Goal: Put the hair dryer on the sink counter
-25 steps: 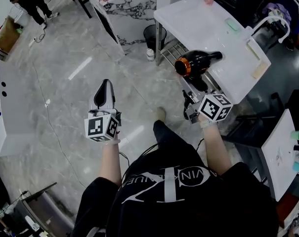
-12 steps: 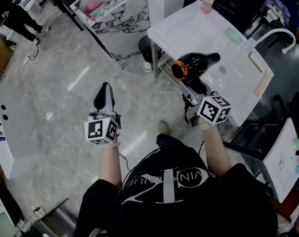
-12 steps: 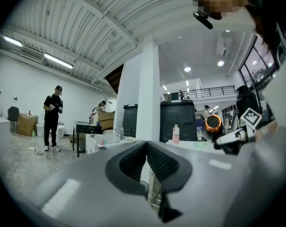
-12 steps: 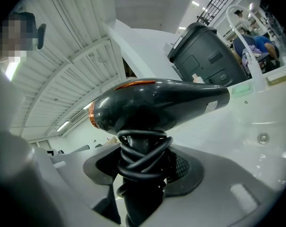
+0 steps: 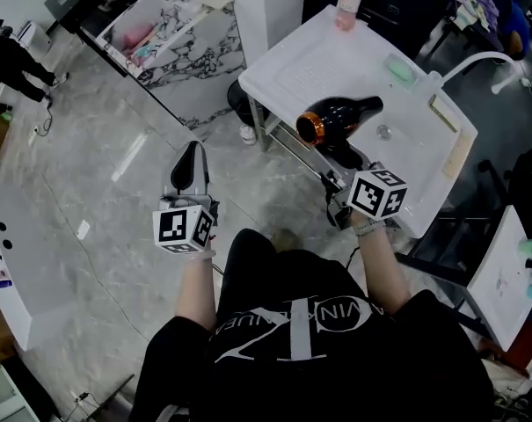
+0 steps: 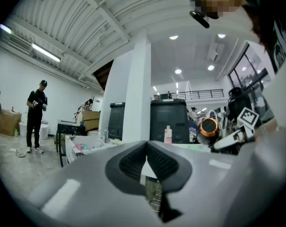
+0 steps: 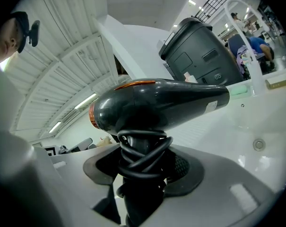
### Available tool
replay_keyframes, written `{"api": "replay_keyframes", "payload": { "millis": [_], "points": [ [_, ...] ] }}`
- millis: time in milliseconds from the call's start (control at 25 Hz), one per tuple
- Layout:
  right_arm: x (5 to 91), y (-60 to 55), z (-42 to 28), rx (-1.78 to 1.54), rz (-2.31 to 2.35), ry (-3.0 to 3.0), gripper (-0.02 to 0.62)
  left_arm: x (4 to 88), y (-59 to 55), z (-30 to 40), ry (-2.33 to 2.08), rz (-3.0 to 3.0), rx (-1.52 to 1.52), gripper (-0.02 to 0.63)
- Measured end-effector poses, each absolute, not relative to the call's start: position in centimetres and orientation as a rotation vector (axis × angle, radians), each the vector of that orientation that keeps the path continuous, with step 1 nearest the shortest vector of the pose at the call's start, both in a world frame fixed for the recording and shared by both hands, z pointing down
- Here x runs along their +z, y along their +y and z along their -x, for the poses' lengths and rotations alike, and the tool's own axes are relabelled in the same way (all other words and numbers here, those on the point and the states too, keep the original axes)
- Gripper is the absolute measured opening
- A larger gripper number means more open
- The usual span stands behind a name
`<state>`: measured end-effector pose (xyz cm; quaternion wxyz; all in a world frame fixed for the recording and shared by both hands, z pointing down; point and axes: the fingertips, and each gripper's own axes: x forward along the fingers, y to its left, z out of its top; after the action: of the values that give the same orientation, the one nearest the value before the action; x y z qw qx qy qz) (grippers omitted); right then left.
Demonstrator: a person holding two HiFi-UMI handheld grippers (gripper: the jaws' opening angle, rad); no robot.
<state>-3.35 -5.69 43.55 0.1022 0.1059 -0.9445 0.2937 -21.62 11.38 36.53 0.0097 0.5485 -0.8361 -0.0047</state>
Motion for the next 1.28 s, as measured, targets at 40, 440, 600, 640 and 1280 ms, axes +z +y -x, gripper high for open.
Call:
{"api": "replay_keyframes", "payload": {
  "millis": [40,440,600,640,1280],
  "points": [
    [43.6,-6.1,3.4,0.867,-0.328,-2.782,0.256,36.5,10.7,21.9,-2.601,-1.727,-0.013,0.0],
    [44.2,-12.0,7.2,0.826,-0.476,-2.686,0.256,36.3,-1.4,26.8,-2.439,-1.969,-0.022,0.0],
    [44.2,-14.9,9.8,0.853,-0.533,-2.651,0.256,35.7,-6.6,29.9,-2.363,-2.048,-0.025,0.0],
    [44.2,-15.8,10.4,0.861,-0.55,-2.645,0.256,35.6,-7.8,30.7,-2.346,-2.063,-0.023,0.0],
    [46.8,-23.1,16.4,0.944,-0.844,-2.497,0.256,39.2,-20.6,39.5,-2.04,-2.235,0.003,0.0]
  ]
}}
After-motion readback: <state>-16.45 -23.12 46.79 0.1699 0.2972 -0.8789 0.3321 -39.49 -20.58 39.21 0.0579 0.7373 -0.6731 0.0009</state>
